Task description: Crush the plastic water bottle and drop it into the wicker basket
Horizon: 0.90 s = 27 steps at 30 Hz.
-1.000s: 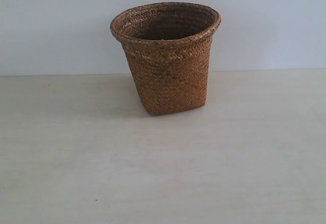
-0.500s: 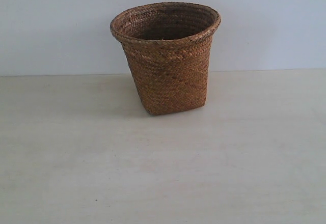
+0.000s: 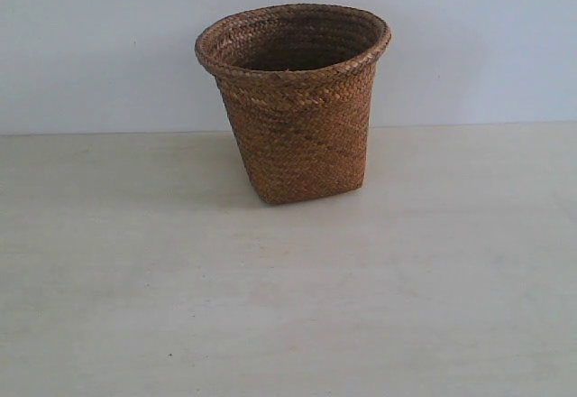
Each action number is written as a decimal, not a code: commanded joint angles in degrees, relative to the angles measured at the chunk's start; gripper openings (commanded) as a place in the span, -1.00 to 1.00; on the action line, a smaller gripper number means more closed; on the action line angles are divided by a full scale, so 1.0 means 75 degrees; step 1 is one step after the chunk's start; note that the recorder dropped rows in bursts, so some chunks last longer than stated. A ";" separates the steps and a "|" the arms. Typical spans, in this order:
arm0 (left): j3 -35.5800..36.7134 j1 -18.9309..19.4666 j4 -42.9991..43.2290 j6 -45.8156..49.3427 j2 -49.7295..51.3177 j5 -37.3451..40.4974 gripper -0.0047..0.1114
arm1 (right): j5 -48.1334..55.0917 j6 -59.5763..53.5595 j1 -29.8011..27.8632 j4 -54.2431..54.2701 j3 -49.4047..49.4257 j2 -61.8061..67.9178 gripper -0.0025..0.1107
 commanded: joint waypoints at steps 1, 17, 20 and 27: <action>0.0027 0.0011 -0.0095 0.0000 -0.0026 0.0160 -0.84 | -0.0008 0.0026 -0.0011 -0.0026 0.0029 -0.0010 -0.96; 0.0027 0.0017 -0.0087 0.0059 -0.0026 0.0161 -0.84 | -0.0008 0.0026 -0.0011 -0.0011 0.0029 -0.0010 -0.96; 0.0027 0.0017 -0.0087 0.0059 -0.0026 0.0161 -0.84 | -0.0008 0.0026 -0.0011 0.0003 0.0029 -0.0010 -0.96; 0.0027 0.0017 -0.0087 0.0059 -0.0026 0.0161 -0.84 | -0.0008 -0.0086 -0.0011 0.0086 0.0029 -0.0010 -0.96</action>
